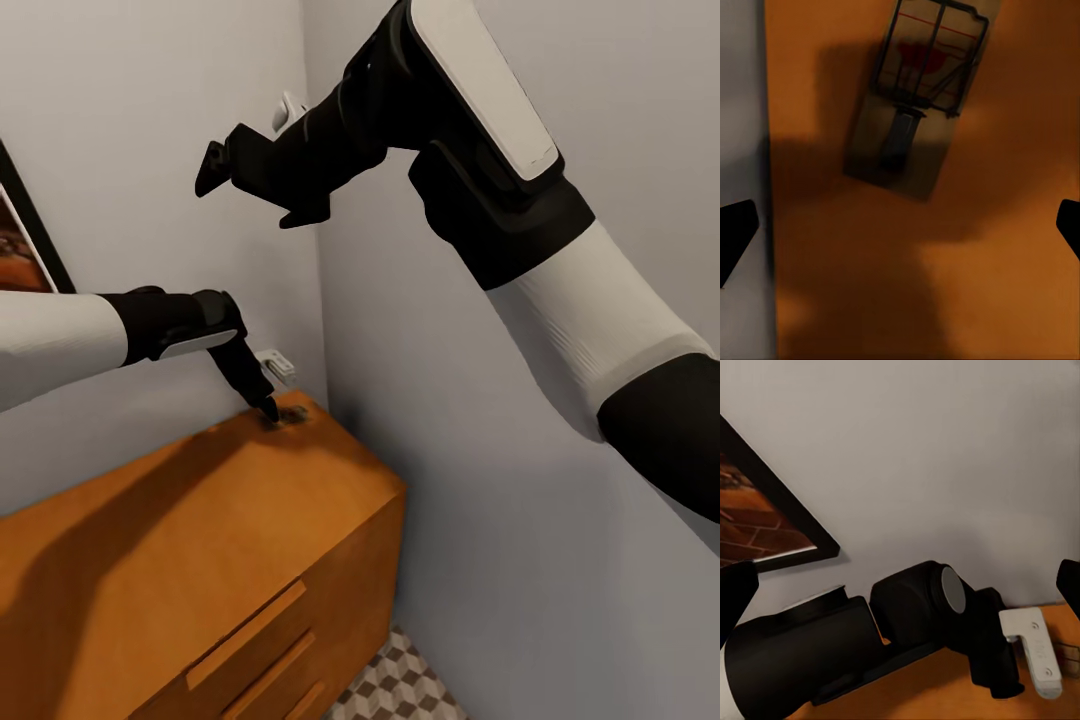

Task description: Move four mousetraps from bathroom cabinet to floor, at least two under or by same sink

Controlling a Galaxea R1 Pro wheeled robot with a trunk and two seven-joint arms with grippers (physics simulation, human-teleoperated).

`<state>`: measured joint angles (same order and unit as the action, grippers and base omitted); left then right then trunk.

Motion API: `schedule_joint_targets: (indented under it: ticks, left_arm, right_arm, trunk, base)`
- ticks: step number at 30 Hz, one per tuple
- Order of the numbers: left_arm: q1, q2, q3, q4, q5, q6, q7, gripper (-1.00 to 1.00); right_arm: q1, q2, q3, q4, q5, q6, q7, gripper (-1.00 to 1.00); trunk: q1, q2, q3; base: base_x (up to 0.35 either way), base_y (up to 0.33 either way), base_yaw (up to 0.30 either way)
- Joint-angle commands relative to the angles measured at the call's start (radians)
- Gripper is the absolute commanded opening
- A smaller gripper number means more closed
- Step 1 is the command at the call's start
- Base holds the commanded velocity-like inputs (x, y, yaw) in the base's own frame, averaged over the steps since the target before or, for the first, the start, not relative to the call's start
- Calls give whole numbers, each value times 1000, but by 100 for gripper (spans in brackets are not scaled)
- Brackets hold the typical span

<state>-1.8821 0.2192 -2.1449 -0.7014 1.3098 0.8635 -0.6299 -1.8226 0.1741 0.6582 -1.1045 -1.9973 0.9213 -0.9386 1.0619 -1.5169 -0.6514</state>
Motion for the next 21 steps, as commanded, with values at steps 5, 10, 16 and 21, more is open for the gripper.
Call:
schedule_joint_targets:
  ticks: [5,10,16,21]
  left_arm:
    - [-2,0,-3,2,3,2,-2,100]
    - [-2,0,-3,3,3,1,-3,100]
    - [-2,0,-4,4,3,-33,-4,100]
    - [-2,1,-4,12,4,-89,-4,100]
  right_arm:
    - [-1,0,0,0,-8,1,-10,100]
    - [-1,0,0,0,-8,1,-10,100]
    - [-1,0,0,0,-8,1,-9,100]
    - [-1,0,0,1,-9,1,-9,100]
  trunk:
    - [0,-1,-1]
    - [0,-1,-1]
    - [0,-1,-1]
    - [0,-1,-1]
  base:
    - [23,35,0]
    - [7,12,0]
    - [2,3,0]
    - [0,0,0]
